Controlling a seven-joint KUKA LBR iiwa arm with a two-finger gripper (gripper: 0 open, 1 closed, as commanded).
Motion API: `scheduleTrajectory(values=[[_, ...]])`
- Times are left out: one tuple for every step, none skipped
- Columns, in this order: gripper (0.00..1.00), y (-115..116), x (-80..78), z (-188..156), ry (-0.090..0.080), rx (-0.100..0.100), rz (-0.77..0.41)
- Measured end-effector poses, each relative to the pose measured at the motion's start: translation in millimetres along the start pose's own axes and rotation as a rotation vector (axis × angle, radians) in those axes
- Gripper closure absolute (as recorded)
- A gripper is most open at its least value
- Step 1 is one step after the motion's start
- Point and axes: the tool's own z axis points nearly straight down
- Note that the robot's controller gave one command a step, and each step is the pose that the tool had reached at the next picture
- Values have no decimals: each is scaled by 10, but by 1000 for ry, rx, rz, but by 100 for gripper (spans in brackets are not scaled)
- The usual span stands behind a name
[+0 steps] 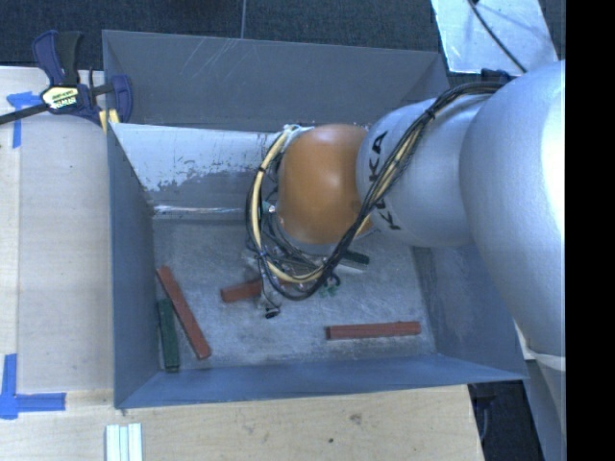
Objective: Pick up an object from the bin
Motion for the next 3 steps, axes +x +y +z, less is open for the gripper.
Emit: scheduleTrajectory(values=[[100, 151, 429, -1519, -7, 1, -236], [0, 147, 438, -1482, 0, 0, -232], [0, -23, 24, 27, 10, -2, -286]])
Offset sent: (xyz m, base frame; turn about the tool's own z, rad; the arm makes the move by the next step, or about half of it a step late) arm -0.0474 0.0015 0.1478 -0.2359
